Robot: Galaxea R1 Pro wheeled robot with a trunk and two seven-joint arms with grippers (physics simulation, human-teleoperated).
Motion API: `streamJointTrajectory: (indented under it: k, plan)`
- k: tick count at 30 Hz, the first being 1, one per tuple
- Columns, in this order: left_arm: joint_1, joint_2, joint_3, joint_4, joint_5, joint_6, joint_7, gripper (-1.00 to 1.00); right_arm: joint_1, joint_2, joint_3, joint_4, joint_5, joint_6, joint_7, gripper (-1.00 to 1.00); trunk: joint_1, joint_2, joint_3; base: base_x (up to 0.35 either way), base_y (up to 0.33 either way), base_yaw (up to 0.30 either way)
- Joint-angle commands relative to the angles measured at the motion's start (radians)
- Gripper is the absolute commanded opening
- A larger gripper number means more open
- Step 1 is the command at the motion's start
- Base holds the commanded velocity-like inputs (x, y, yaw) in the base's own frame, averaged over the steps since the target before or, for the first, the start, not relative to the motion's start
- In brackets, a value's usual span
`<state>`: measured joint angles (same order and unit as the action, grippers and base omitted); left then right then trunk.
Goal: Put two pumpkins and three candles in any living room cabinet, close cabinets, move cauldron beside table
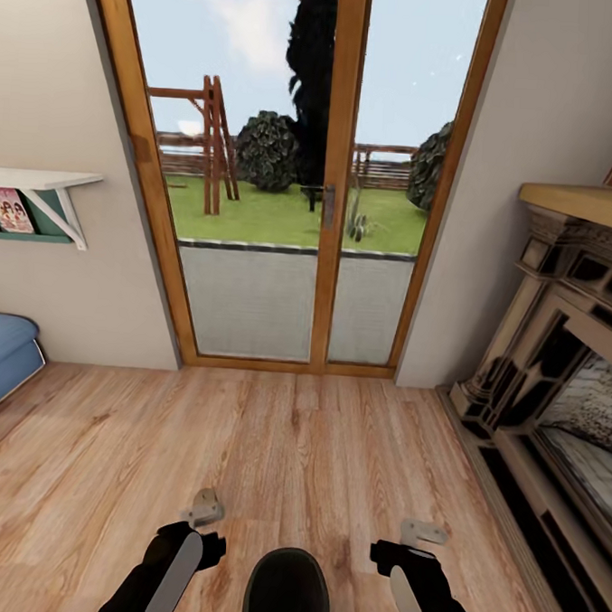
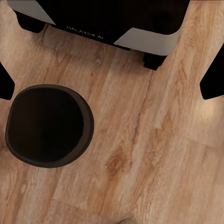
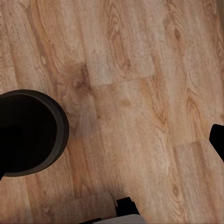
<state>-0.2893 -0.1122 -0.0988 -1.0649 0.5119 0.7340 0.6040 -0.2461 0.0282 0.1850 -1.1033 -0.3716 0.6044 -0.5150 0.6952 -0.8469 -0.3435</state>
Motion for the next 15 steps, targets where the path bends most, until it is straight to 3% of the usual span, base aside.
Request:
streamJointTrajectory:
  k: [1, 10, 15]
  plan:
    - [-0.001, 0.000, -0.001, -0.001, 0.011, 0.005, 0.011, 1.00, -0.001, 0.003, 0.002, -0.001, -0.012, 0.002, -0.012, 1.00, 0.004, -0.008, -0.005, 0.000, 0.000, 0.000]
    - [-0.001, -0.012, -0.002, 0.002, 0.012, 0.015, 0.010, 1.00, -0.002, 0.067, 0.008, 0.004, -0.016, 0.017, -0.011, 1.00, 0.039, -0.071, -0.033, 0.000, 0.000, 0.000]
    - [-0.007, -0.034, -0.002, 0.003, 0.011, 0.056, 0.010, 1.00, -0.046, 0.112, 0.008, 0.095, -0.019, 0.040, -0.009, 1.00, 0.058, -0.106, -0.048, 0.000, 0.000, 0.000]
